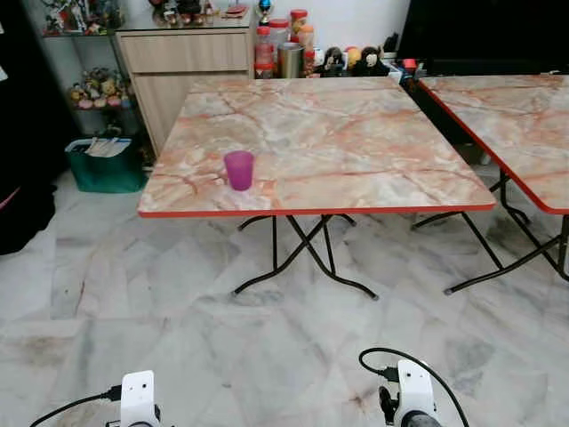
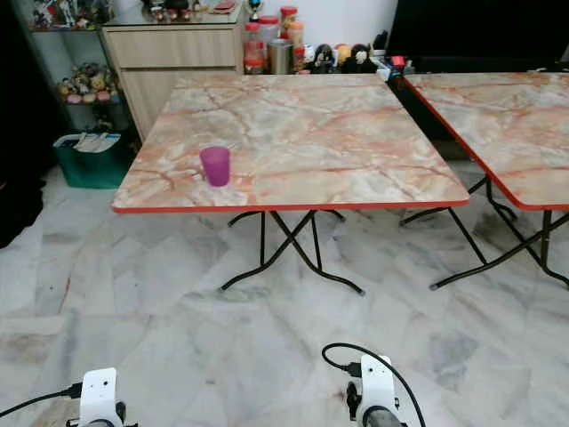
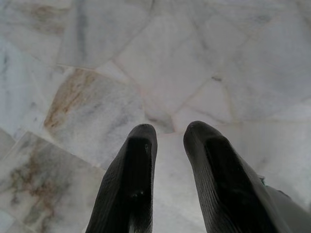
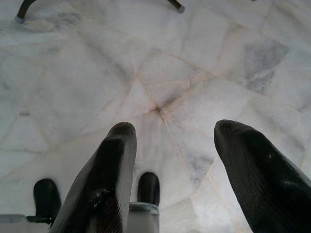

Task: Setting the table

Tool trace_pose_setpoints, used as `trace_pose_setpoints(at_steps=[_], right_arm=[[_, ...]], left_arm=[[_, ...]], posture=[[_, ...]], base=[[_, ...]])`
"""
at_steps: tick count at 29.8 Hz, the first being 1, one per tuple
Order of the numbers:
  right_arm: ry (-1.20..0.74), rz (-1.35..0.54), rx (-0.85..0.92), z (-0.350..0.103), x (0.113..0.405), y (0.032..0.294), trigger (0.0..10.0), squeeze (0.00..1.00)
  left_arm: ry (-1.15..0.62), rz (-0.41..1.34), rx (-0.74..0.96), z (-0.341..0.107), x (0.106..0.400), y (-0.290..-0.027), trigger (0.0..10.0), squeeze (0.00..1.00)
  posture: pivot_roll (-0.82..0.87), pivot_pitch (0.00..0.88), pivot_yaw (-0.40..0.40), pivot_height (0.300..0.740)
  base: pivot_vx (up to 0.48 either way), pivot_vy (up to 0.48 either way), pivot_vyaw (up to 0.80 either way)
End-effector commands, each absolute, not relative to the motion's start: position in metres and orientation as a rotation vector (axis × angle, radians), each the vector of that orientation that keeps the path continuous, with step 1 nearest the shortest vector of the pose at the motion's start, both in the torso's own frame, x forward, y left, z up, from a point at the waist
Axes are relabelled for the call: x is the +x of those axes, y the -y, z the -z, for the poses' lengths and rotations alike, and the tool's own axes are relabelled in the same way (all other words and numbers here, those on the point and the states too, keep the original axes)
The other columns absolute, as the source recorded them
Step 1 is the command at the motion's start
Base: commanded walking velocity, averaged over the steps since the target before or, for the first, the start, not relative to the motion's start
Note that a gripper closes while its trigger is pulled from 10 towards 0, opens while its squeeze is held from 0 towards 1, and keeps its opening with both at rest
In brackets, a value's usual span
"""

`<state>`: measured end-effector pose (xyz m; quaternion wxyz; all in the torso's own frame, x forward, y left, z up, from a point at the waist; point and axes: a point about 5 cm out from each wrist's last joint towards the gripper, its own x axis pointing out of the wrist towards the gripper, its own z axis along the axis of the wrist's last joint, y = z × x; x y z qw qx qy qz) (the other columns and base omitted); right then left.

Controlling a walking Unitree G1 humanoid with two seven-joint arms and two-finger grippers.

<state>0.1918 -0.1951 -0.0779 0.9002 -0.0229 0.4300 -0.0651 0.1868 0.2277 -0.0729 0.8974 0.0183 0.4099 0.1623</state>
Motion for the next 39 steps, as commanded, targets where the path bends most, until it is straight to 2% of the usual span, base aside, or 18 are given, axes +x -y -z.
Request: trace_pose_setpoints(at_steps=[1,9,39], right_arm=[[-0.876,0.136,-0.047,0.0756,0.1963,0.1945,10.0,0.00],[-0.880,0.129,-0.052,0.0764,0.1952,0.1933,10.0,0.00],[-0.891,0.133,-0.049,0.0778,0.1930,0.1923,10.0,0.00]], left_arm=[[-0.843,-0.345,0.033,0.0719,0.1884,-0.2285,10.0,0.00],[-0.847,-0.343,0.034,0.0727,0.1870,-0.2284,10.0,0.00],[-0.864,-0.297,0.059,0.0749,0.1850,-0.2243,10.0,0.00]], posture=[[0.03,0.000,0.009,0.719],[0.03,0.000,0.009,0.719],[0.02,0.000,0.009,0.719]], base=[[0.307,0.000,0.00],[0.333,0.000,0.38],[0.340,0.000,0.00]])
